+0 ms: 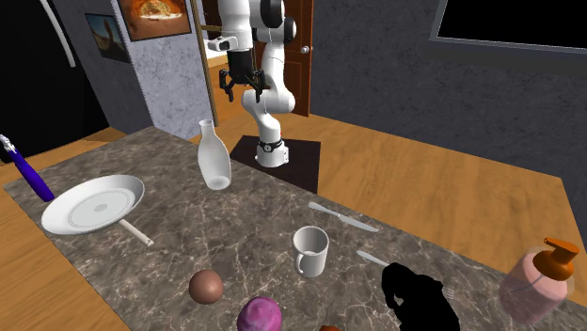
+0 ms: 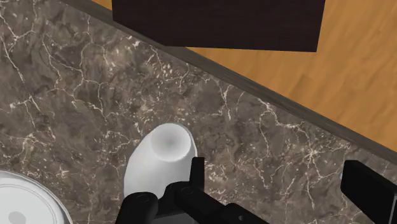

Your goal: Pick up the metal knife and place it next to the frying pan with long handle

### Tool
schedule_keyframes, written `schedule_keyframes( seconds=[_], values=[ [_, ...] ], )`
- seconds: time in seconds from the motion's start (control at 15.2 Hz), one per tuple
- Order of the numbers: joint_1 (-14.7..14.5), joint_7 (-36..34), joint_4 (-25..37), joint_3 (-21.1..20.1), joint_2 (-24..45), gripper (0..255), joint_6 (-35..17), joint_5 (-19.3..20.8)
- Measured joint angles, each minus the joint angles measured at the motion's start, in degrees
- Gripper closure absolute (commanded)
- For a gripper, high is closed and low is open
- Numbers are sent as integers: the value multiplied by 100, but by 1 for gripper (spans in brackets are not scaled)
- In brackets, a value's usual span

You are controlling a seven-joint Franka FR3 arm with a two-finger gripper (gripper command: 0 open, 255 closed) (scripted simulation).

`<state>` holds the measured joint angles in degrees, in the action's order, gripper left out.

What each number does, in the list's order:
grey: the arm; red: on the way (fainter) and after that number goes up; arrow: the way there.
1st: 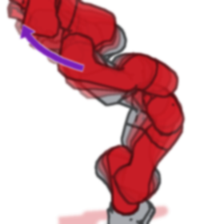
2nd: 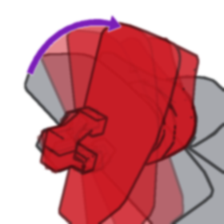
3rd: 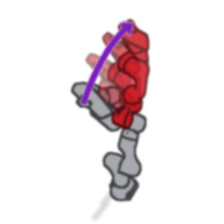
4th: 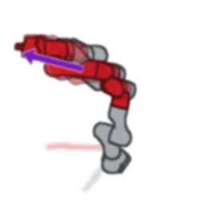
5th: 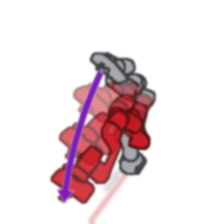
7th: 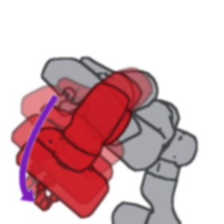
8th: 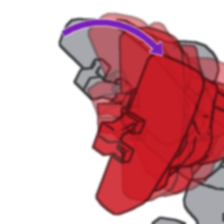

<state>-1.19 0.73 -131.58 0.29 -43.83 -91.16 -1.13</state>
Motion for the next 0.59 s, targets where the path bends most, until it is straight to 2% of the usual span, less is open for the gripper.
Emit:
schedule_keyframes(
  seconds=[0.13,0.59],
  values=[
    [-31,53,6,-2,64,0,-62,-2],
    [-463,684,52,-151,1107,0,-1100,-84]
  ],
)
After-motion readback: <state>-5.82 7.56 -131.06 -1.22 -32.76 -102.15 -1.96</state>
